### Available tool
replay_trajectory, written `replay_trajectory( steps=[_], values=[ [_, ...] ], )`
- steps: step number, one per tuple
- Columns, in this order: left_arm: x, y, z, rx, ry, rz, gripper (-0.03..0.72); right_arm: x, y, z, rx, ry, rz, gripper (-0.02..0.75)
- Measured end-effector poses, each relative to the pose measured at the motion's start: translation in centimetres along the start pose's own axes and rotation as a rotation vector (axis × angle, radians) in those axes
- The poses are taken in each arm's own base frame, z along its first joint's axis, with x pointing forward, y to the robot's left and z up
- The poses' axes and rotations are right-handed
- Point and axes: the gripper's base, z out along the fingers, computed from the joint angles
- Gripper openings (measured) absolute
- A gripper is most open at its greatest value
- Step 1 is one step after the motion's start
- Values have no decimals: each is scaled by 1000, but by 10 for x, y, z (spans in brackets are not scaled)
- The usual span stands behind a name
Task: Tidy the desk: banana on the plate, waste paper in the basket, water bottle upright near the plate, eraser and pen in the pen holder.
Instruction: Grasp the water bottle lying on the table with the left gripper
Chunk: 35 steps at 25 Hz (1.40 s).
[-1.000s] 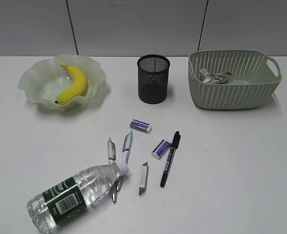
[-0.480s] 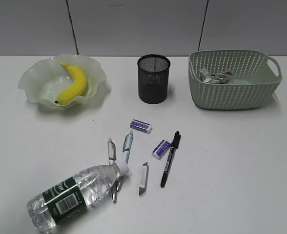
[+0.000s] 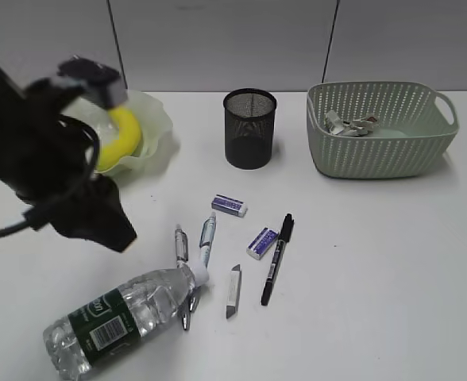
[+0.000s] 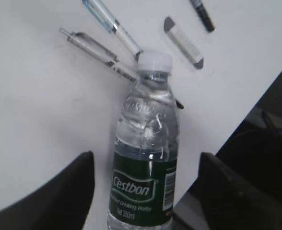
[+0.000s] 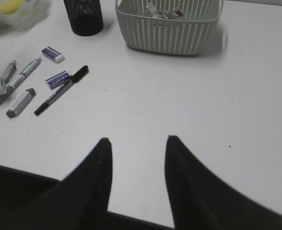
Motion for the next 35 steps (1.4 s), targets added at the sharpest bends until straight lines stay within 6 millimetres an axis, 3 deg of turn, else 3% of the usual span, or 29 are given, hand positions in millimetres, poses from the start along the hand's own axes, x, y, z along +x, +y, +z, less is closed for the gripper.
replay_trajectory(
  steps=[3,6,10,19,24,28,35],
  values=[
    [-10,-8,30,-50,120,32,610,0,0,0,0,0,0,305],
    [-14,-20,52,-60,165,80,666,0,0,0,0,0,0,306],
    [-17,-30,72,-91,195,169,675,0,0,0,0,0,0,306],
    [-17,-21,107,-126,244,211,677,0,0,0,0,0,0,305],
    [-13,-18,120,-121,286,208,629,0,0,0,0,0,0,305],
    [-17,-17,121,-129,251,212,469,0,0,0,0,0,0,305],
    [-17,-15,119,-154,259,246,469,0,0,0,0,0,0,305]
  ],
)
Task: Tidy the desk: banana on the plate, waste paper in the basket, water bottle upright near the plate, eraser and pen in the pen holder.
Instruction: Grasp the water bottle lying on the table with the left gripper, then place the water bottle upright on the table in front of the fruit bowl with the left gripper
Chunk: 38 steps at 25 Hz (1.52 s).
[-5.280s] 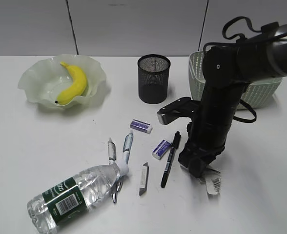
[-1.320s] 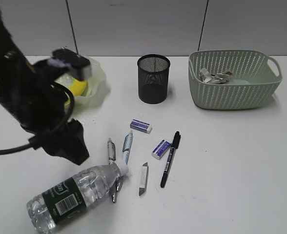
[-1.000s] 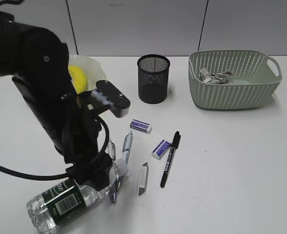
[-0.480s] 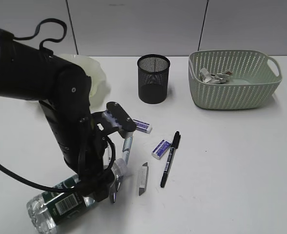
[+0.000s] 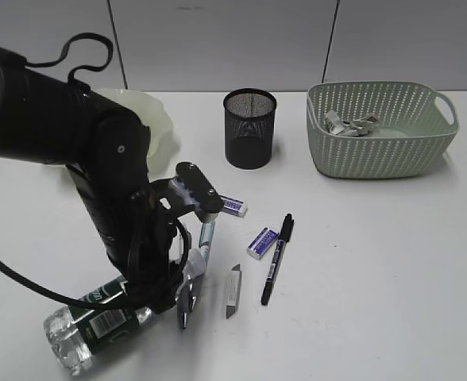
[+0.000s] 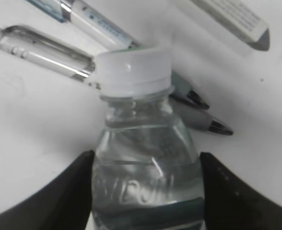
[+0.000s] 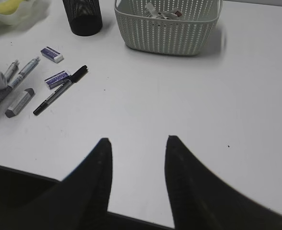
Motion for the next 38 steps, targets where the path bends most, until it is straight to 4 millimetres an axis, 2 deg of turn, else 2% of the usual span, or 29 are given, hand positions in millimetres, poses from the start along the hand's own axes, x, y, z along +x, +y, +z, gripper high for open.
replay_trajectory(
  steps=[3,9,13,16,20,23,34,38],
  values=[
    [0,1,-11,-17,-24,8,469,0,0,0,0,0,0,305],
    [7,12,-78,-79,-235,-92,469,0,0,0,0,0,0,305],
    [31,31,-114,-133,-386,-223,469,0,0,0,0,0,0,305],
    [60,46,-124,-173,-518,-364,469,0,0,0,0,0,0,305],
    [95,53,-112,-261,-684,-504,469,0,0,0,0,0,0,305],
    [103,52,-96,-301,-749,-540,469,0,0,0,0,0,0,305],
    [91,71,-55,-367,-794,-595,469,0,0,0,0,0,0,305],
    [90,72,-50,-366,-786,-601,468,0,0,0,0,0,0,305]
  ],
)
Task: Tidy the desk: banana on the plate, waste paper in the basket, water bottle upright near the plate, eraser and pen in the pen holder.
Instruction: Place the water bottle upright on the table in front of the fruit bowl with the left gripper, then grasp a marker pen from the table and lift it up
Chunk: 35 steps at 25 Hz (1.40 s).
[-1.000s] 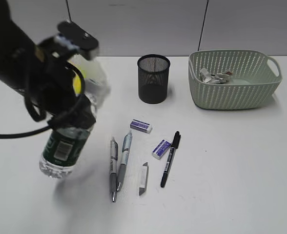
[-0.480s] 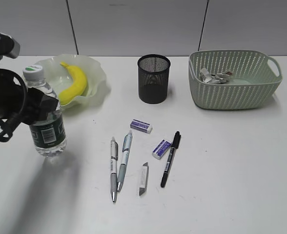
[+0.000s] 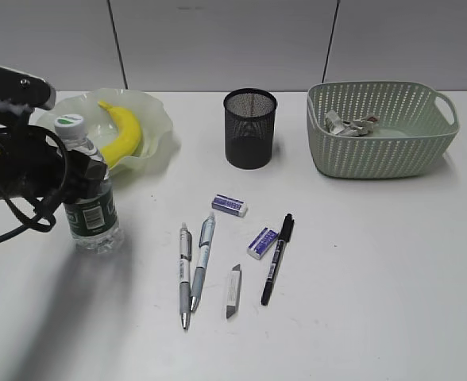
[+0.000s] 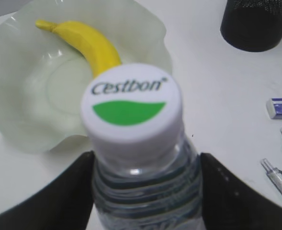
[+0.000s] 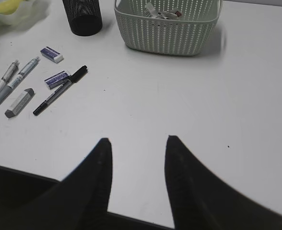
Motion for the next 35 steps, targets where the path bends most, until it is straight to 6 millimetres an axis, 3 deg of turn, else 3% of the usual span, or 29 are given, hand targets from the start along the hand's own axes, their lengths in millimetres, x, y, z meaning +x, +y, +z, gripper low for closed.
replay_trajectory(
  steps=[7,11,19,24,29,35],
  values=[
    [0,0,0,0,2,-3,470,0,0,0,0,0,0,305],
    [-1,0,-3,4,2,-3,557,0,0,0,0,0,0,305],
    [-28,2,-39,1,-154,-12,588,0,0,0,0,0,0,304],
    [-49,4,-78,2,-299,-18,588,0,0,0,0,0,0,304],
    [-61,8,-137,26,-356,-17,582,0,0,0,0,0,0,304],
    [-42,13,-206,49,-192,0,516,0,0,0,0,0,0,304]
  ],
)
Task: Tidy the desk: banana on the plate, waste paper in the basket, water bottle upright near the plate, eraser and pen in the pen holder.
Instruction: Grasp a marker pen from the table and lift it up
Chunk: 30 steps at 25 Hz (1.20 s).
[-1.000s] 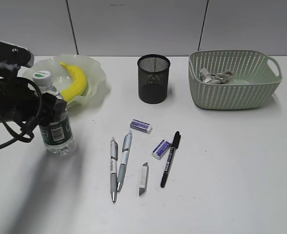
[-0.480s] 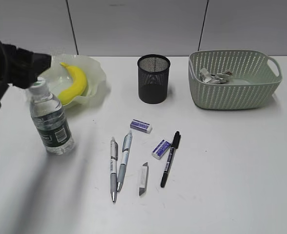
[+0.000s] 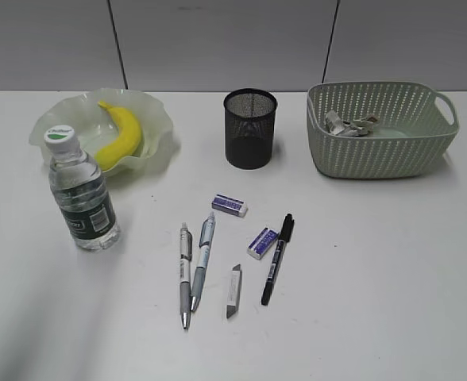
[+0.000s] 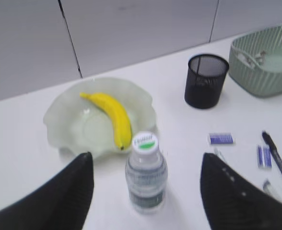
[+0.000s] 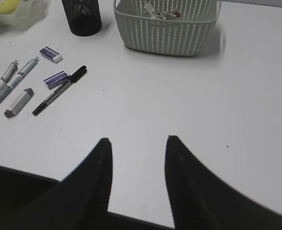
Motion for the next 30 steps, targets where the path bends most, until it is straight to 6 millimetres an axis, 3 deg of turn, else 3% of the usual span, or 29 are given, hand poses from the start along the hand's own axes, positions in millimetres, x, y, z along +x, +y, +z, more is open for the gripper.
replay_trajectory(
  steps=[10,18,23,26,30],
  values=[
    [48,-8,-72,-16,344,-43,503,-1,0,2,1,11,0,304],
    [100,-13,-99,-61,224,-48,498,-4,0,7,2,49,0,304],
    [110,-15,-113,-76,38,-37,455,-9,0,14,4,85,-4,304],
    [114,-16,-118,-84,-15,-31,442,-27,3,24,-20,110,-54,304],
    [114,-15,-118,-85,-18,-30,437,-62,12,56,-101,216,-111,304]
  ],
)
